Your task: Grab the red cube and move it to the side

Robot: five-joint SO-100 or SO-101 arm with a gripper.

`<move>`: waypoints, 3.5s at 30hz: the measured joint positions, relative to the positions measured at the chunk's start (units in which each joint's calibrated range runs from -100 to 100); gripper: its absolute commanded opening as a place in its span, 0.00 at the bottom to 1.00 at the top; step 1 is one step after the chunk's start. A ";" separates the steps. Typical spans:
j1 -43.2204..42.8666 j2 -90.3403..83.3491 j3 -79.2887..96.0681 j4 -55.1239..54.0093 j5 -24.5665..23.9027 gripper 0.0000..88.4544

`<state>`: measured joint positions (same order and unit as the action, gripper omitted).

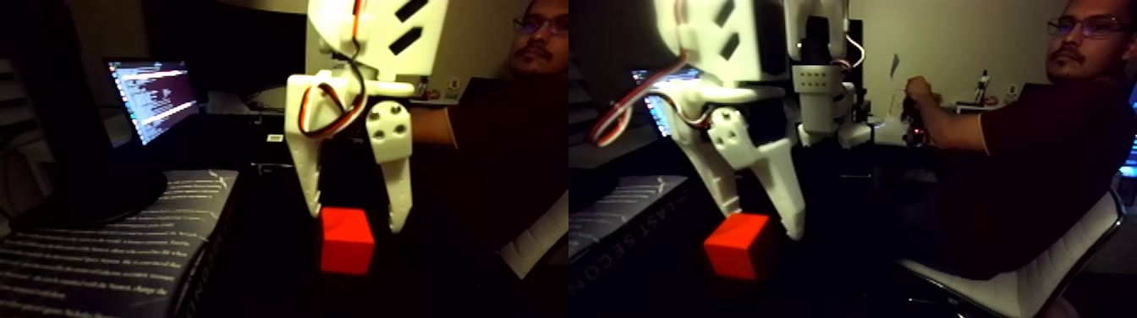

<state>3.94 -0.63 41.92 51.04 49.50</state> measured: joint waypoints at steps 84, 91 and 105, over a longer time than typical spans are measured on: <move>0.31 5.89 -4.90 -3.26 -0.73 0.13; 0.31 5.89 -4.90 -3.26 -0.73 0.13; 0.31 -1.01 -4.90 5.88 -0.73 0.13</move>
<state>4.25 -1.64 37.02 56.92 48.77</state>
